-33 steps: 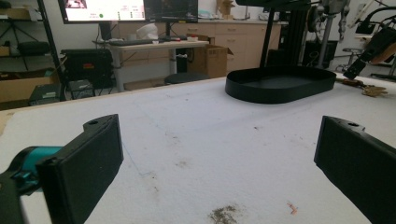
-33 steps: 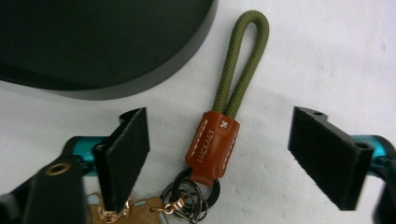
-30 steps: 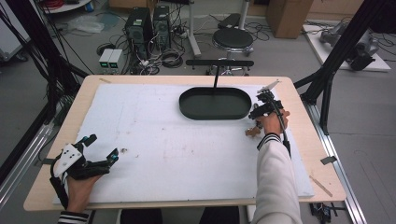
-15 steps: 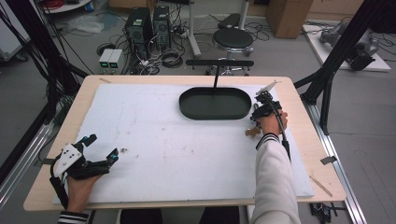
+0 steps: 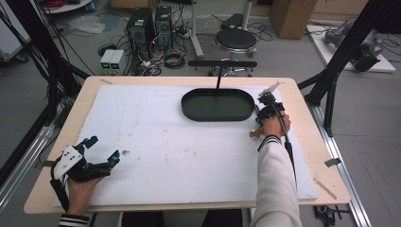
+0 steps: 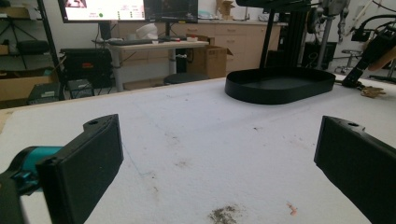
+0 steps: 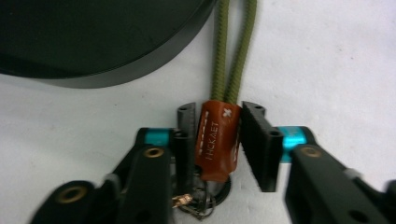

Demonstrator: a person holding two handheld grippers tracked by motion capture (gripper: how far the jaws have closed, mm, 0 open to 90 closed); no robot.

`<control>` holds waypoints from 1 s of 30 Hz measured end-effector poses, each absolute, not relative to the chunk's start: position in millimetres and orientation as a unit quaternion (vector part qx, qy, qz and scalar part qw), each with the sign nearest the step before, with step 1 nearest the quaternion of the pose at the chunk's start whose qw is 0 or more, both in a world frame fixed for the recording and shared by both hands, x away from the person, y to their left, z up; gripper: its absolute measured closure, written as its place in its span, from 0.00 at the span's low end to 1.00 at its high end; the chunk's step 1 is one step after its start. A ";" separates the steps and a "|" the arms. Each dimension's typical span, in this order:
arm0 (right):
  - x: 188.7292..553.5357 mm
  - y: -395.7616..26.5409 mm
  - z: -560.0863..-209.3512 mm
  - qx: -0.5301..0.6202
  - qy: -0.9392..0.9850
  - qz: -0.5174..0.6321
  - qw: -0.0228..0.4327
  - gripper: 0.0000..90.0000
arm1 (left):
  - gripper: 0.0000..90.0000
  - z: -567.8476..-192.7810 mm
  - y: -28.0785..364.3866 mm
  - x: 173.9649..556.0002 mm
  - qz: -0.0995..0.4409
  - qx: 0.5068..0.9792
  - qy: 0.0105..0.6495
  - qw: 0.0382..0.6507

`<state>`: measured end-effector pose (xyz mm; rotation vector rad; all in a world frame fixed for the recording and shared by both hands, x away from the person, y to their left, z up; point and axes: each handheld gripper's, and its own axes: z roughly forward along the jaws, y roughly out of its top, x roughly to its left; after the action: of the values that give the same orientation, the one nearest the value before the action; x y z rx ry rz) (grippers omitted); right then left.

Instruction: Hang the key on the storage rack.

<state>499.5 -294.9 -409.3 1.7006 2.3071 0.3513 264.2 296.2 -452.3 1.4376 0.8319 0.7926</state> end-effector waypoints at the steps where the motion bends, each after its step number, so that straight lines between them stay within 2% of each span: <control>1: 499.5 -294.9 -409.3 0.584 0.793 0.121 0.127 0.79 | 0.02 -452.3 296.3 264.2 0.343 0.622 0.360 0.606; 4: 498.9 -294.0 -408.6 0.586 0.791 0.117 0.131 0.82 | 0.02 -452.3 296.2 264.2 0.343 0.621 0.360 0.606; 21: 489.6 -299.6 -391.5 0.583 0.785 0.146 0.149 0.82 | 0.02 -452.4 296.3 264.0 0.343 0.622 0.359 0.606; 30: 468.2 -298.8 -365.7 0.563 0.778 0.204 0.187 0.82 | 0.02 -452.5 296.2 263.8 0.343 0.619 0.360 0.608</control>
<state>468.2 -298.8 -365.7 1.5855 2.1911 0.5752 263.8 296.2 -452.5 1.4313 0.8313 0.7919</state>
